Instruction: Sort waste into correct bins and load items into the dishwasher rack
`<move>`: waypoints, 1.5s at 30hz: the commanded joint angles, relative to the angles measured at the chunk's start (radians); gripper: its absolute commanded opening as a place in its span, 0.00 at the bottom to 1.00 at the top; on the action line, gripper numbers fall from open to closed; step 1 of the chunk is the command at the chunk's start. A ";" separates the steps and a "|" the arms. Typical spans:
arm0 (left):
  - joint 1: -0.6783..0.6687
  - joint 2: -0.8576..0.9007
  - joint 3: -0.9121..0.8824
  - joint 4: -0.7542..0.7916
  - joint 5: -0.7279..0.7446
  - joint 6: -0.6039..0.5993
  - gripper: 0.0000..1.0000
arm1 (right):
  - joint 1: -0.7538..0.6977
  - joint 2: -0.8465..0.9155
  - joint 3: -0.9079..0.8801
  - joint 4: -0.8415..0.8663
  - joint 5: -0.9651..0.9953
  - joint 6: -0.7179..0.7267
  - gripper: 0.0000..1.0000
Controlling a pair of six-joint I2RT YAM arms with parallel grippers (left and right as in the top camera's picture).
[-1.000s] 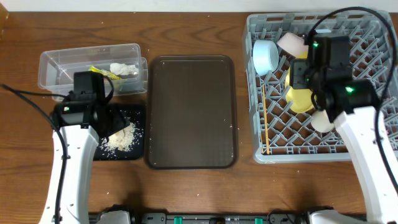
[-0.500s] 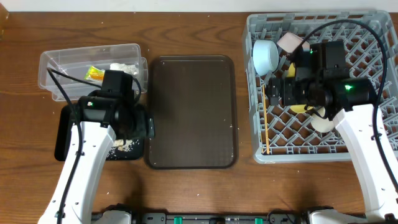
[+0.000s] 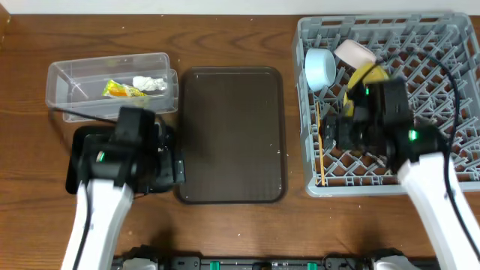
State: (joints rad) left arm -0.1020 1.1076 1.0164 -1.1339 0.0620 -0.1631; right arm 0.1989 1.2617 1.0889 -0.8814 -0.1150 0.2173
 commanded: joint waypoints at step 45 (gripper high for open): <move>-0.002 -0.585 -0.201 0.196 0.005 0.013 0.97 | -0.045 -0.689 -0.512 0.147 0.170 0.008 0.99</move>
State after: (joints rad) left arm -0.1020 0.5259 0.8238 -0.9382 0.0654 -0.1593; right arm 0.1997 0.6041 0.5976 -0.7628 0.0383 0.2501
